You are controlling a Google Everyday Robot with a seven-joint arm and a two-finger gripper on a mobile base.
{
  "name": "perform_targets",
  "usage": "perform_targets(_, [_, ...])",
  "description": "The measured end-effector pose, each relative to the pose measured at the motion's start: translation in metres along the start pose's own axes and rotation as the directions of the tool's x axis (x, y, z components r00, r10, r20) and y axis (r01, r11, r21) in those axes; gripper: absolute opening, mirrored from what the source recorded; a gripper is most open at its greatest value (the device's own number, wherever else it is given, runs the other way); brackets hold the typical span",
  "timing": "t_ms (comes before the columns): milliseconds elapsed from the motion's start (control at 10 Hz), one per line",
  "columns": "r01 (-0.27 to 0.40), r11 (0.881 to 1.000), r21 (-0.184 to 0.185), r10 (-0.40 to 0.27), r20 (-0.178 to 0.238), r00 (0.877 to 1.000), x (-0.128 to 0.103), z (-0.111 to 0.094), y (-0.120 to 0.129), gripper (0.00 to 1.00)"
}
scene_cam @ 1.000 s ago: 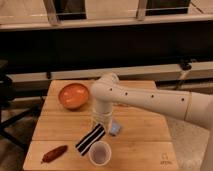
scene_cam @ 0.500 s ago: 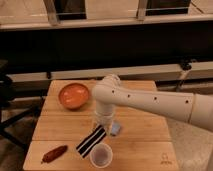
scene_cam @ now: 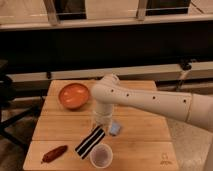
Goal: Place the eraser in the ceramic cup
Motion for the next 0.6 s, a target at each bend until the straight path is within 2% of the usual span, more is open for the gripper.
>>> perform_targets(400, [0.017,1.000,0.011,-0.017,0.008,1.000,-0.0027,0.0003,-0.0020,0.04])
perform_targets(600, [0.031,0.999,0.030,-0.031,0.014,0.999,-0.0049,-0.0001,-0.0036,0.04])
